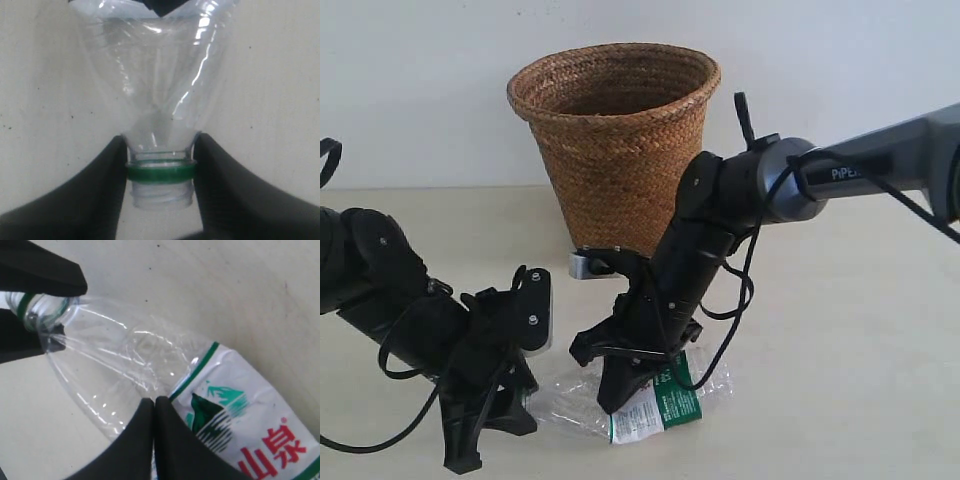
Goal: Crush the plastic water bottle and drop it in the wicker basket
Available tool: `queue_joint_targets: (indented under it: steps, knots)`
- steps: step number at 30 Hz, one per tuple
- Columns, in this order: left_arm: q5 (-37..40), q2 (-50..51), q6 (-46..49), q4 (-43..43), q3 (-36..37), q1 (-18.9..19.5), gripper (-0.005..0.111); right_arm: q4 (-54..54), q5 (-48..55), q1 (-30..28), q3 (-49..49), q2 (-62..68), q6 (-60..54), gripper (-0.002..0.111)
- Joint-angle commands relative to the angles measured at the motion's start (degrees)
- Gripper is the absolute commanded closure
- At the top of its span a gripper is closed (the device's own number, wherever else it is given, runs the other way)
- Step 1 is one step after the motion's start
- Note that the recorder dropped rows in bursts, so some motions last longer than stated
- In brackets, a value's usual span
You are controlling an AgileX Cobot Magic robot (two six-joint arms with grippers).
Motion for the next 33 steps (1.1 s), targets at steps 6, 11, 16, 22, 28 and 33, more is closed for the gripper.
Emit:
queue_joint_targets:
  steps: [6,11,16,22,28,33]
  knots:
    - [2.23,-0.28,-0.08,0.42,0.00,-0.27,0.102,-14.33,-1.55,-0.85,1.51,1.37,-5.14,0.108]
    - [2.23,-0.28,-0.08,0.42,0.00,-0.27,0.102,-13.07,-1.68,-0.85,1.51,-3.33,-5.03,0.108]
    - [2.23,-0.28,-0.08,0.42,0.00,-0.27,0.102,-12.82,-2.55,-0.85,1.51,-9.33,-3.82,0.108]
    - [2.23,-0.28,-0.31,0.42,0.00,-0.27,0.102,-12.69,0.82,-0.85,1.63,-14.17,-2.53,0.108]
    - [2.23,-0.28,-0.31,0.42,0.00,-0.27,0.102,-11.20,3.15,-0.73,1.76,-14.46,-2.53,0.108]
    - [2.23,-0.28,-0.31,0.42,0.00,-0.27,0.102,-11.56,2.95,-0.73,3.10,-13.77,-2.89,0.108]
